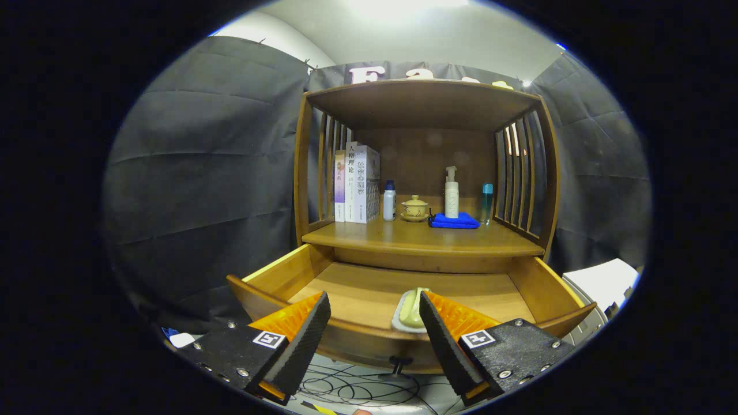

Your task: Pull open the drawer, take out the items inside it, and place them on the countertop above the cabinet.

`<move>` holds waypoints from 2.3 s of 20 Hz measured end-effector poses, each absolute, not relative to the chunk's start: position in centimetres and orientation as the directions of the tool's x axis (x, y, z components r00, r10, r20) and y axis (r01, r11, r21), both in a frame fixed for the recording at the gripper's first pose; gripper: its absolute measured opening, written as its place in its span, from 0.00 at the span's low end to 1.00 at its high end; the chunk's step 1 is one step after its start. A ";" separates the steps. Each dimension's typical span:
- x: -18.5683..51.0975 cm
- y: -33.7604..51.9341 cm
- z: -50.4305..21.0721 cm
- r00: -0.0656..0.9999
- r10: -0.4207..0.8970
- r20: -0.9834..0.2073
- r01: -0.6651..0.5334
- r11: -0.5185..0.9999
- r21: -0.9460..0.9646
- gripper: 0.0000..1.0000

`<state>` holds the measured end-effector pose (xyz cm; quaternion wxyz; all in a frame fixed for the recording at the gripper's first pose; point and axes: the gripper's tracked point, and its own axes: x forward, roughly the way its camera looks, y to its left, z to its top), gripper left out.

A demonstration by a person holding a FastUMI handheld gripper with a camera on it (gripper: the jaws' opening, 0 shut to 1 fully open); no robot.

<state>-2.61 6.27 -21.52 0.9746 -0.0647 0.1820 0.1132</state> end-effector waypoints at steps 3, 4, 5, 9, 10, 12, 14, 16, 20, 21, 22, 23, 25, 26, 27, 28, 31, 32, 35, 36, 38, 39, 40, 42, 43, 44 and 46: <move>-0.1 5.6 -20.8 0.908 0.146 -0.393 -0.191 0.979 -0.077 0.95; 0.6 5.5 -20.8 0.904 0.135 -0.407 -0.178 0.982 -0.070 0.95; 1.3 5.2 -21.1 0.897 0.119 -0.426 -0.164 0.984 -0.070 0.95; 4.0 3.7 -22.6 0.851 0.034 -0.524 -0.088 0.993 -0.079 0.95; 4.5 3.4 -22.9 0.842 0.019 -0.540 -0.070 0.995 -0.075 0.95; 5.5 2.4 -23.7 0.822 -0.022 -0.569 -0.024 0.997 -0.072 0.95; 6.4 1.7 -24.7 0.804 -0.045 -0.593 0.019 0.999 -0.051 0.95; 6.9 1.1 -26.1 0.780 -0.061 -0.622 0.049 0.998 -0.037 0.95; 7.6 0.5 -29.0 0.721 -0.089 -0.688 0.072 0.996 -0.054 0.94; 7.9 0.7 -29.7 0.706 -0.087 -0.703 0.063 0.996 -0.059 0.94; 8.3 0.7 -30.3 0.694 -0.097 -0.713 0.055 0.995 -0.081 0.95; 8.5 0.7 -30.9 0.684 -0.107 -0.722 0.041 0.993 -0.109 0.95; 8.6 0.5 -32.1 0.641 -0.141 -0.754 0.014 0.985 -0.172 0.95; 8.7 0.6 -32.5 0.628 -0.150 -0.764 0.005 0.982 -0.188 0.95; 8.8 0.4 -32.9 0.618 -0.161 -0.770 0.007 0.980 -0.199 0.94; 9.0 0.5 -33.2 0.611 -0.160 -0.775 0.009 0.981 -0.195 0.93; 9.4 0.8 -34.8 0.578 -0.152 -0.802 -0.007 0.981 -0.191 0.88; 9.3 0.3 -35.1 0.562 -0.173 -0.809 -0.014 0.976 -0.219 0.87; 9.3 0.2 -36.0 0.530 -0.186 -0.827 -0.045 0.968 -0.247 0.75; 9.3 0.1 -36.4 0.519 -0.192 -0.833 -0.054 0.965 -0.256 0.72; 9.0 0.0 -37.0 0.502 -0.200 -0.842 -0.067 0.961 -0.268 0.64; 8.7 0.2 -37.3 0.495 -0.188 -0.848 -0.079 0.963 -0.259 0.57; 8.8 0.5 -37.4 0.498 -0.176 -0.849 -0.077 0.966 -0.245 0.53; 9.0 0.1 -37.3 0.515 -0.183 -0.837 -0.040 0.971 -0.237 0.42; 9.0 0.3 -37.3 0.524 -0.173 -0.834 -0.037 0.974 -0.225 0.32; 8.9 0.0 -37.3 0.529 -0.170 -0.831 -0.029 0.975 -0.219 0.24; 8.6 -0.1 -37.1 0.539 -0.176 -0.824 0.003 0.978 -0.207 0.19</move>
